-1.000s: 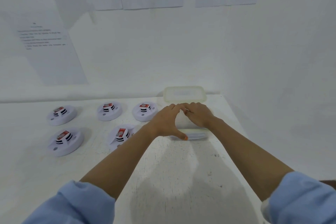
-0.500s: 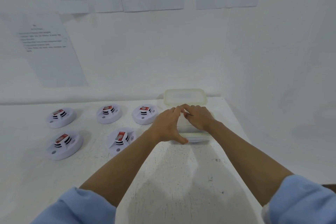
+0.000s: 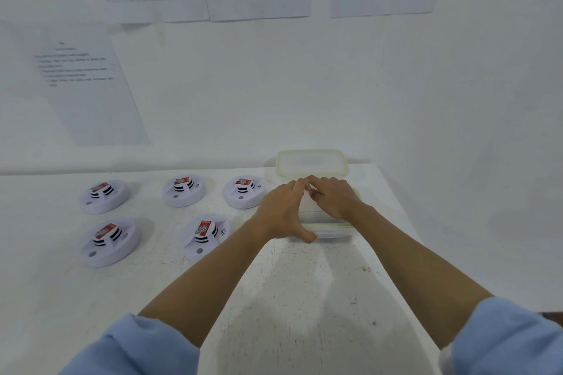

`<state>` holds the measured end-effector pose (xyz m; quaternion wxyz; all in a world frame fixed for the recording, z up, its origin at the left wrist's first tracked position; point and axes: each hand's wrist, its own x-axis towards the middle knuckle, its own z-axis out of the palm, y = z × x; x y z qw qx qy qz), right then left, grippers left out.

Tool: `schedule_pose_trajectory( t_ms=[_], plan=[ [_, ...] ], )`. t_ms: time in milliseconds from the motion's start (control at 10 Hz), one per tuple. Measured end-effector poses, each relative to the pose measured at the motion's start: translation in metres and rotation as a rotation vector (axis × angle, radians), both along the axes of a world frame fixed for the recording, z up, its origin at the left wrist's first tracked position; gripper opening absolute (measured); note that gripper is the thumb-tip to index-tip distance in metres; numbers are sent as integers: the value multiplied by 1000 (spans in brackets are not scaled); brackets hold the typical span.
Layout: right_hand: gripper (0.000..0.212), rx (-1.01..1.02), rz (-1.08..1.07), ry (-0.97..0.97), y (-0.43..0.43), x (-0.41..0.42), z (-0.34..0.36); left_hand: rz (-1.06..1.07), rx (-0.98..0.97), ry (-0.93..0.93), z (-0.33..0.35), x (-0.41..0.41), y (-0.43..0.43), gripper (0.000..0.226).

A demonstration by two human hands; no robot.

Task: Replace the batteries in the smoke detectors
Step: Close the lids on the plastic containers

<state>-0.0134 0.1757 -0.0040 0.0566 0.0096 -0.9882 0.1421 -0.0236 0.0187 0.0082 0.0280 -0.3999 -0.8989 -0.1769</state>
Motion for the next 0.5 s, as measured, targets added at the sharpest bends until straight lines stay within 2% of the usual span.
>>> schedule_pose_trajectory(
  t_ms=[300, 400, 500],
  plan=[
    [34, 2, -7, -2, -1, 0, 0, 9, -8, 12, -2, -3, 1, 85],
    [30, -55, -20, 19, -1, 3, 1, 17, 13, -11, -6, -3, -1, 84],
    [24, -191, -56, 129, -2, 10, 3, 20, 31, -25, -11, 0, -3, 77]
  ],
)
